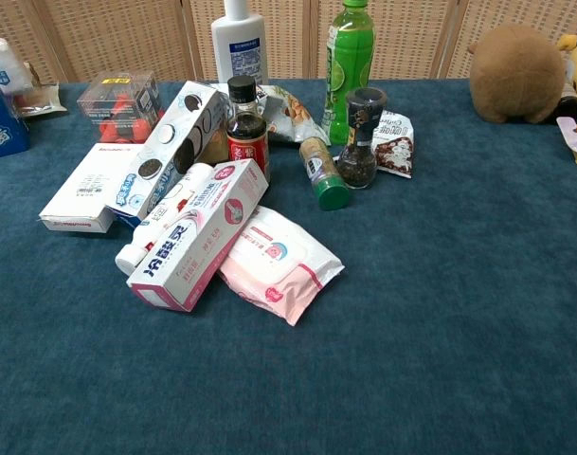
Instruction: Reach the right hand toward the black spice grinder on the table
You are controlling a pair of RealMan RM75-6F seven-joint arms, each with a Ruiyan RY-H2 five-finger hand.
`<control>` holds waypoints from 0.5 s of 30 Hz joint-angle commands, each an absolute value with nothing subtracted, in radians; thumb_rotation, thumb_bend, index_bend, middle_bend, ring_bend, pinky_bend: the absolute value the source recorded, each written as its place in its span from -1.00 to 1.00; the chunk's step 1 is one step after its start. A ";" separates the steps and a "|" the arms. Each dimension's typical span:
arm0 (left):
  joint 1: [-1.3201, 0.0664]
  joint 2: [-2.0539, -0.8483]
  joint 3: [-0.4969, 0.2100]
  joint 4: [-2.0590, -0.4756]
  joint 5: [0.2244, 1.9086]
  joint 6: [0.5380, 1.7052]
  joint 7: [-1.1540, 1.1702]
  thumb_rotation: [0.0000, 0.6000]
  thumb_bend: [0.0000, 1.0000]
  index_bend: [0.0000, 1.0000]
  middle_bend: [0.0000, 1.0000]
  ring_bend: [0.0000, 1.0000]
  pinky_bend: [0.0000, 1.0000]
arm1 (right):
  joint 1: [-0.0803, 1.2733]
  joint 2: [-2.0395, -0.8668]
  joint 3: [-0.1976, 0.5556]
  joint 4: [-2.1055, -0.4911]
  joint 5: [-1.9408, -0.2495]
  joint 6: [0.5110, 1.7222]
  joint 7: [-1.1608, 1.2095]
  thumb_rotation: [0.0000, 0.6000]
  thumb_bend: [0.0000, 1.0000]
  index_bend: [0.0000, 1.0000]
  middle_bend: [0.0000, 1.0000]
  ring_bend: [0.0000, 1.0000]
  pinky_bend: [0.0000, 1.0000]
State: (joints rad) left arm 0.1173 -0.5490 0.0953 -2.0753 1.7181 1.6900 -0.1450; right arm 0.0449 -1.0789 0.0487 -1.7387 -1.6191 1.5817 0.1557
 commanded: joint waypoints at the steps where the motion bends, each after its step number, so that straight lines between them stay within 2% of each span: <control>1: 0.118 -0.549 0.096 -2.076 1.719 1.691 -0.145 1.00 -1.00 -1.00 -1.00 -1.00 -1.00 | 0.045 -1.079 0.048 -1.739 -1.620 1.581 0.156 1.00 -1.00 -1.00 -1.00 -1.00 -1.00; 15: 0.117 -0.545 0.095 -2.077 1.716 1.694 -0.158 1.00 -1.00 -1.00 -1.00 -1.00 -1.00 | 0.064 -1.088 0.044 -1.755 -1.616 1.543 0.201 1.00 -1.00 -1.00 -1.00 -1.00 -1.00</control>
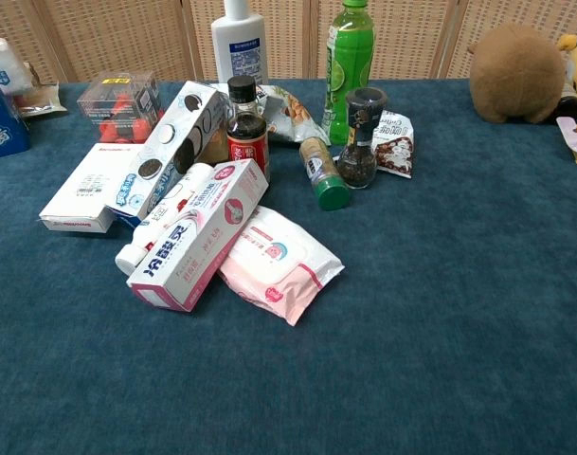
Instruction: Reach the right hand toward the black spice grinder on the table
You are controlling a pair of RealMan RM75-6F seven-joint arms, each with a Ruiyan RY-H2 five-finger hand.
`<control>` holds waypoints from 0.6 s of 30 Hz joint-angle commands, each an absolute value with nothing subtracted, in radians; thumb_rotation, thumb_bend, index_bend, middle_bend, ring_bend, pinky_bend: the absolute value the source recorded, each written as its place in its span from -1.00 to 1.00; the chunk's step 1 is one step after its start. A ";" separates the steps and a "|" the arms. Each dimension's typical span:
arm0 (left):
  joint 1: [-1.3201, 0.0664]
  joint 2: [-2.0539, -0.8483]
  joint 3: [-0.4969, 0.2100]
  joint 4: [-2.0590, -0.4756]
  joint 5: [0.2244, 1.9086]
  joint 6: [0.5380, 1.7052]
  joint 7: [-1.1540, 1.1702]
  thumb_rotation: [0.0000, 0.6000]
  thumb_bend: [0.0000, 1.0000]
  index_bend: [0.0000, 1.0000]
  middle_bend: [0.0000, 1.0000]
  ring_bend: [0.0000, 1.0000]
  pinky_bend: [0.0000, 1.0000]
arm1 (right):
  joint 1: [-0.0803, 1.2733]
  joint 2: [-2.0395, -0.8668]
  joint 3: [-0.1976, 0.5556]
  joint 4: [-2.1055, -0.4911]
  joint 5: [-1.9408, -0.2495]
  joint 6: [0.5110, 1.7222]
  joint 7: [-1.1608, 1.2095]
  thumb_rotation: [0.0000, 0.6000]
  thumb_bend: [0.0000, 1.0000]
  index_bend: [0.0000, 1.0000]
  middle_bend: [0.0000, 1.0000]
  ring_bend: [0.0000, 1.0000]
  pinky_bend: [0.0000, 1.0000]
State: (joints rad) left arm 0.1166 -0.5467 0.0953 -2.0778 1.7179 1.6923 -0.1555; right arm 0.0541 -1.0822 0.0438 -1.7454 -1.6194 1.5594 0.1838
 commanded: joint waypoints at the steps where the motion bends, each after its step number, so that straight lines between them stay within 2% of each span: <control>1: 0.117 -0.545 0.095 -2.077 1.715 1.695 -0.160 1.00 -1.00 -1.00 -1.00 -1.00 -1.00 | 0.071 -1.092 0.046 -1.760 -1.612 1.532 0.210 1.00 -1.00 -1.00 -1.00 -1.00 -1.00; 10: 0.118 -0.542 0.090 -2.072 1.704 1.702 -0.170 1.00 -1.00 -1.00 -1.00 -1.00 -1.00 | 0.207 -1.151 0.092 -1.821 -1.552 1.333 0.203 1.00 -1.00 -1.00 -1.00 -1.00 -1.00; 18: 0.111 -0.542 0.084 -2.069 1.680 1.691 -0.177 1.00 -1.00 -1.00 -1.00 -1.00 -1.00 | 0.345 -1.266 0.167 -1.804 -1.384 1.143 0.158 1.00 -1.00 -1.00 -1.00 -1.00 -1.00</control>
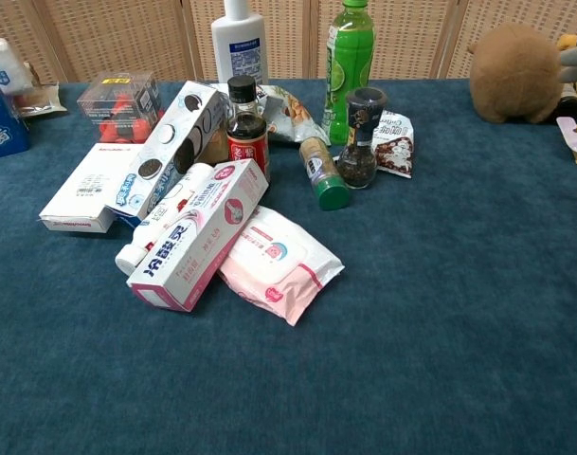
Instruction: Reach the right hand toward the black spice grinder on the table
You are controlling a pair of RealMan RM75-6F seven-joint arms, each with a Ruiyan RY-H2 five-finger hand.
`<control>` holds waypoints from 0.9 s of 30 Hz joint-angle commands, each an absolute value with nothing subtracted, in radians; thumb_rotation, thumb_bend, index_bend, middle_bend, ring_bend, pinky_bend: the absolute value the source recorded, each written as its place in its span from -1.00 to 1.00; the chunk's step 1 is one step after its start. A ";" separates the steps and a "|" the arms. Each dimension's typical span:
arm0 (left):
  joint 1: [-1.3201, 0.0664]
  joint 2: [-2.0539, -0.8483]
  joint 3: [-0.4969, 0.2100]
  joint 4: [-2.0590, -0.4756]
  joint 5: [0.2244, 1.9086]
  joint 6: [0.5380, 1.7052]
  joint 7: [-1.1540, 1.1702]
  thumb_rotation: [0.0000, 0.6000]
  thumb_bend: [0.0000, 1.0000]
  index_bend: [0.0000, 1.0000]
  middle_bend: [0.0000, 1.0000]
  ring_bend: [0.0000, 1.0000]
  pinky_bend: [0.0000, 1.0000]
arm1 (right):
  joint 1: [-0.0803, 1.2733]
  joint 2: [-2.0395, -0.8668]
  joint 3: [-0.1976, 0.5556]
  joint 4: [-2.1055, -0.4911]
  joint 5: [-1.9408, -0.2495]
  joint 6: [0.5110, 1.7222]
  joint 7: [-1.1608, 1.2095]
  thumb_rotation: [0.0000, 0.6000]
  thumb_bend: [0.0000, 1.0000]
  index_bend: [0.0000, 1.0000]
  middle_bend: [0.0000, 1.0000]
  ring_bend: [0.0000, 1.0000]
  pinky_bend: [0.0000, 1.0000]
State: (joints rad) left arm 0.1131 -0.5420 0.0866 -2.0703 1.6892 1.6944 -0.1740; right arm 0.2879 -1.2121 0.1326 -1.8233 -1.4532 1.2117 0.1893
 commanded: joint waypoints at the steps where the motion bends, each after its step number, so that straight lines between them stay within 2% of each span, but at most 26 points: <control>1: 0.110 -0.542 0.083 -2.069 1.676 1.690 -0.180 1.00 -1.00 -1.00 -1.00 -1.00 -1.00 | 0.358 -1.278 0.174 -1.794 -1.363 1.125 0.153 1.00 -1.00 -1.00 -1.00 -1.00 -1.00; 15: 0.082 -0.555 0.067 -2.070 1.609 1.631 -0.158 1.00 -1.00 -1.00 -1.00 -1.00 -1.00 | 0.542 -1.485 0.285 -1.480 -1.128 0.921 0.170 1.00 -1.00 -1.00 -1.00 -1.00 -1.00; 27: 0.067 -0.572 0.050 -2.070 1.555 1.604 -0.117 1.00 -1.00 -1.00 -1.00 -1.00 -1.00 | 0.681 -1.640 0.364 -1.227 -1.064 0.831 0.217 1.00 -1.00 -1.00 -1.00 -1.00 -1.00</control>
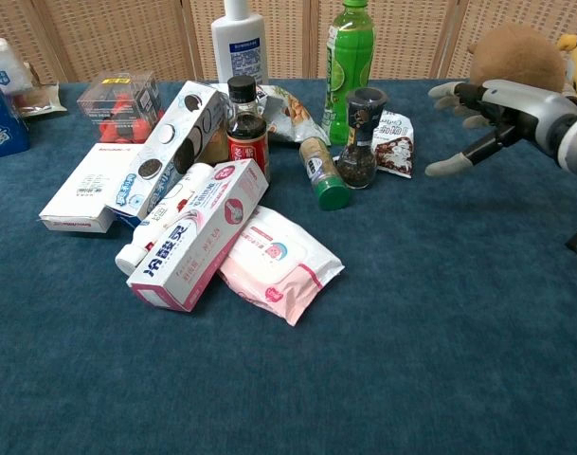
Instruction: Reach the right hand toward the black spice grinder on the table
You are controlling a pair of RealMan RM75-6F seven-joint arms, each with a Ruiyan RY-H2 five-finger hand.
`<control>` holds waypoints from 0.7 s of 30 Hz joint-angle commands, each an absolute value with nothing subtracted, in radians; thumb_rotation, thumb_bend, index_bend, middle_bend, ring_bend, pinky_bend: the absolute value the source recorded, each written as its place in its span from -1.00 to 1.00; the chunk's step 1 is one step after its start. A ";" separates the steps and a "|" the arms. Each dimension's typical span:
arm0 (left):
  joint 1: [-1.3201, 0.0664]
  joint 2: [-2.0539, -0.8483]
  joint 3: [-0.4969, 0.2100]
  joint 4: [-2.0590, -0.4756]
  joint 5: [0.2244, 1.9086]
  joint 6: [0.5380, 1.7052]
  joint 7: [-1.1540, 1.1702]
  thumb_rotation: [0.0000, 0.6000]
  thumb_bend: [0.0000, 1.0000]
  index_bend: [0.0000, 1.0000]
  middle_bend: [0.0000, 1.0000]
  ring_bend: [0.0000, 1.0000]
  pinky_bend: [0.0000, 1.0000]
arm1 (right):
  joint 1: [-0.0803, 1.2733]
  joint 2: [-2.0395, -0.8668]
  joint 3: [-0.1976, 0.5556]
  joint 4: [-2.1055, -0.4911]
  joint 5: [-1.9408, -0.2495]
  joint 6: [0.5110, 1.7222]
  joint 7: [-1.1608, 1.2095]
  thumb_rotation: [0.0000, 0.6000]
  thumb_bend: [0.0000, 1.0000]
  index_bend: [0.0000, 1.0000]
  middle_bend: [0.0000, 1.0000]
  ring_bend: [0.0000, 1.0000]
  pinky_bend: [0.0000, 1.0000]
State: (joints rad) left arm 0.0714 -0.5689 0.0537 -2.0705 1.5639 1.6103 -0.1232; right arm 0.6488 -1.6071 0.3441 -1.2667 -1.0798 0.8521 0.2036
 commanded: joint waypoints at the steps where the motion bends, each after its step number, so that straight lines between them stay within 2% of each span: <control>1: 0.066 -0.573 0.049 -2.070 1.551 1.601 -0.115 1.00 -1.00 -1.00 -1.00 -1.00 -1.00 | 0.689 -1.648 0.368 -1.215 -1.062 0.826 0.219 1.00 -1.00 -1.00 -1.00 -1.00 -1.00; 12: 0.049 -0.586 0.035 -2.063 1.500 1.568 -0.096 1.00 -1.00 -1.00 -1.00 -1.00 -1.00 | 0.772 -1.732 0.406 -1.146 -1.039 0.792 0.237 1.00 -1.00 -1.00 -1.00 -1.00 -1.00; 21: 0.039 -0.593 0.027 -2.060 1.471 1.544 -0.086 1.00 -1.00 -1.00 -1.00 -1.00 -1.00 | 0.809 -1.769 0.434 -1.190 -1.005 0.793 0.239 1.00 -1.00 -1.00 -1.00 -1.00 -1.00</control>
